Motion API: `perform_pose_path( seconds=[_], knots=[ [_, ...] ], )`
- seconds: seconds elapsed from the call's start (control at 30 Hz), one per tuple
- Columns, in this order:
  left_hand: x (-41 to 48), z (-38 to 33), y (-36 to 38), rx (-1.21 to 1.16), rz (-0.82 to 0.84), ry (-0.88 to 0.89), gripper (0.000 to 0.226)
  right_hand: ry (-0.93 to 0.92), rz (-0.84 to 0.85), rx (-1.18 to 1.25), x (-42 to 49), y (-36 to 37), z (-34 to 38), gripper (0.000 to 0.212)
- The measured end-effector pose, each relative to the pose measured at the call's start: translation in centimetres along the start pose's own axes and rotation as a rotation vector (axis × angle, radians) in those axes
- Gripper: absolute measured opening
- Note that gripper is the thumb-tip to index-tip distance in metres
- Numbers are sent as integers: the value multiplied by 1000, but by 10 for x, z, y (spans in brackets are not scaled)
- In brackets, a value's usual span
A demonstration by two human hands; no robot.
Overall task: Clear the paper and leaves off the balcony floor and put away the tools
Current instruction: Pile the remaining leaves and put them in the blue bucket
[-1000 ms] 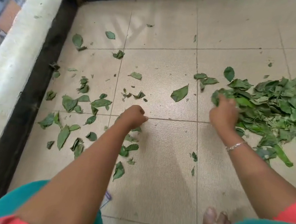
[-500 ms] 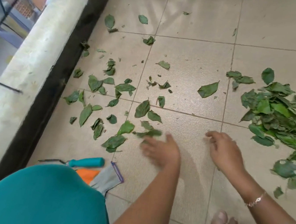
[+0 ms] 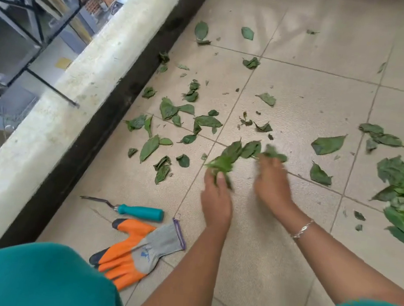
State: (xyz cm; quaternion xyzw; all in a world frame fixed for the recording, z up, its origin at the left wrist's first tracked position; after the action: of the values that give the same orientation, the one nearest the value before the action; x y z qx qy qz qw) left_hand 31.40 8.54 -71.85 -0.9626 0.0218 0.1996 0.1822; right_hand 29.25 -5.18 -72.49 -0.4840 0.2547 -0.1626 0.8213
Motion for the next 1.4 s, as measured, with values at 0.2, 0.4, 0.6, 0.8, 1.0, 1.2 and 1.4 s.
perform_pose_path(
  seconds=[0.2,0.4,0.6,0.8,1.0,1.2,1.4],
  knots=[
    [19,12,-33,-129,-289,-89,50,-596,-15,-329,-9,23,68,58],
    [20,12,-13,327,103,56,62,-733,1,-663,35,38,29,54],
    [17,-4,31,650,401,87,106,135,-204,-566,64,-47,-114,54],
    [13,-20,68,924,535,201,113,-218,-155,-565,29,-4,-62,56],
    [9,-35,106,1213,663,373,111,-60,-110,-646,33,-34,-144,56],
    [11,-60,165,1376,728,748,82,398,-230,-660,37,-136,-277,59],
    [16,-61,182,1369,867,622,104,87,-230,-626,89,-124,-187,54]
  ],
)
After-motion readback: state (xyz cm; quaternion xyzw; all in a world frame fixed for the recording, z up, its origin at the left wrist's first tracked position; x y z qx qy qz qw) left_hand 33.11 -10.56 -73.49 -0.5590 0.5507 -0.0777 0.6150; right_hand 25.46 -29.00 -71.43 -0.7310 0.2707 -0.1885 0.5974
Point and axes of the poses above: each hand's wrist, its own x-axis towards the middle knuckle, its own y-axis out of the palm, z = x × y, the point moved 5 cm from there along x, towards the middle knuckle, and after that the axes turned 14 degrees about -x, right-handed, at the moved point
